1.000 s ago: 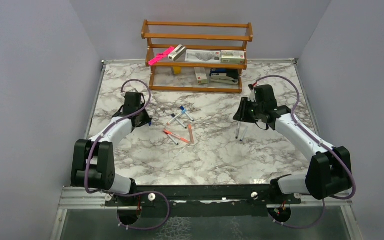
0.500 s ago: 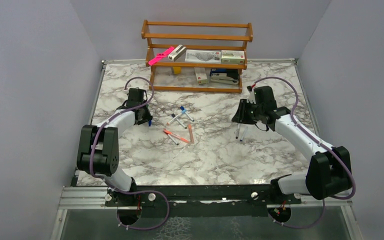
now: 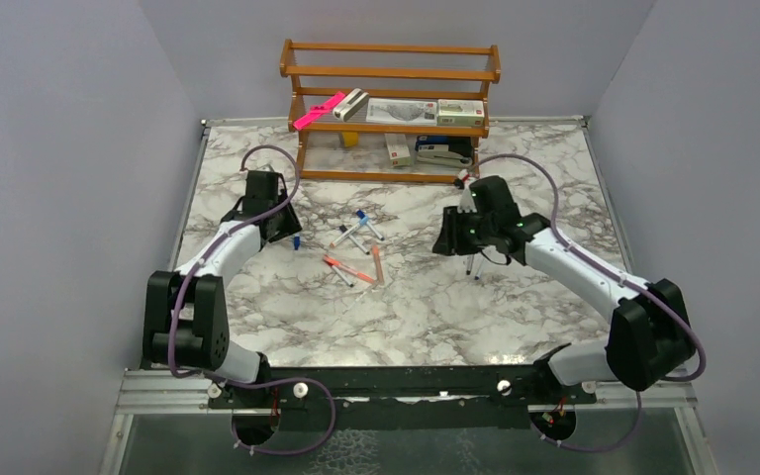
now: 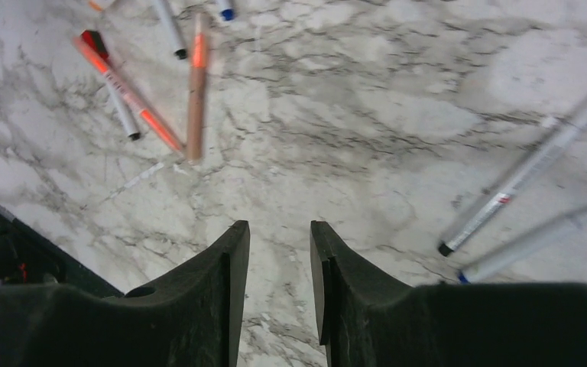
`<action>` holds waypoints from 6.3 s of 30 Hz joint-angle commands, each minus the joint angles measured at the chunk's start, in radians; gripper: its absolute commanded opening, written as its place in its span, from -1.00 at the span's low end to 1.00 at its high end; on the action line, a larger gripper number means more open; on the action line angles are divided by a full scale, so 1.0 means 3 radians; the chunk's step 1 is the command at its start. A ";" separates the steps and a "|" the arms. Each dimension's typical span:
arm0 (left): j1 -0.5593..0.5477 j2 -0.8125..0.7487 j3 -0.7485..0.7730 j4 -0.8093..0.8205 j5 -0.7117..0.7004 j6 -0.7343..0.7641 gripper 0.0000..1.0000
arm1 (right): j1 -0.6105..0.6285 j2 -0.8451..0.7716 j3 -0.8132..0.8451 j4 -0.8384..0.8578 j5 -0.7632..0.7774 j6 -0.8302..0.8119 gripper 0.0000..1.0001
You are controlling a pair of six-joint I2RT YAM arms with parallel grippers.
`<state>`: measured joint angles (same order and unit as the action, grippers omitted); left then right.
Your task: Open the pen caps
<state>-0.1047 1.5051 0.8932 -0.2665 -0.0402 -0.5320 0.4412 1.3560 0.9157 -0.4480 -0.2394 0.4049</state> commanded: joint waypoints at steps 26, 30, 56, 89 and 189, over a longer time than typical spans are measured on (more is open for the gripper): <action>0.0022 -0.1339 -0.0109 -0.0486 0.1290 -0.0074 0.98 | 0.1516 0.2012 0.1930 -0.0100 0.0831 -0.0948 -0.08; 0.0021 -0.1356 -0.0099 -0.0482 0.1350 -0.0070 0.98 | 0.1530 0.2207 0.2095 -0.0132 0.0833 -0.1035 -0.08; 0.0022 -0.1399 0.0167 -0.0878 0.1432 0.0156 0.98 | 0.1719 0.2610 0.2136 0.0001 0.0698 -0.1131 -0.11; 0.0022 -0.1804 0.0685 -0.1026 0.1961 -0.0137 0.98 | 0.1638 0.0191 0.1290 0.0023 -0.0167 -0.0547 -0.98; -0.1195 -0.1713 -0.0481 0.1018 0.1357 -0.1436 -1.00 | 0.1564 0.0281 0.0920 0.0512 0.0198 0.0395 -0.96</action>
<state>-0.4576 0.9867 0.7628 -0.0151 0.3908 -0.9527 0.9161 1.4216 1.1767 -0.3065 -0.1932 0.5194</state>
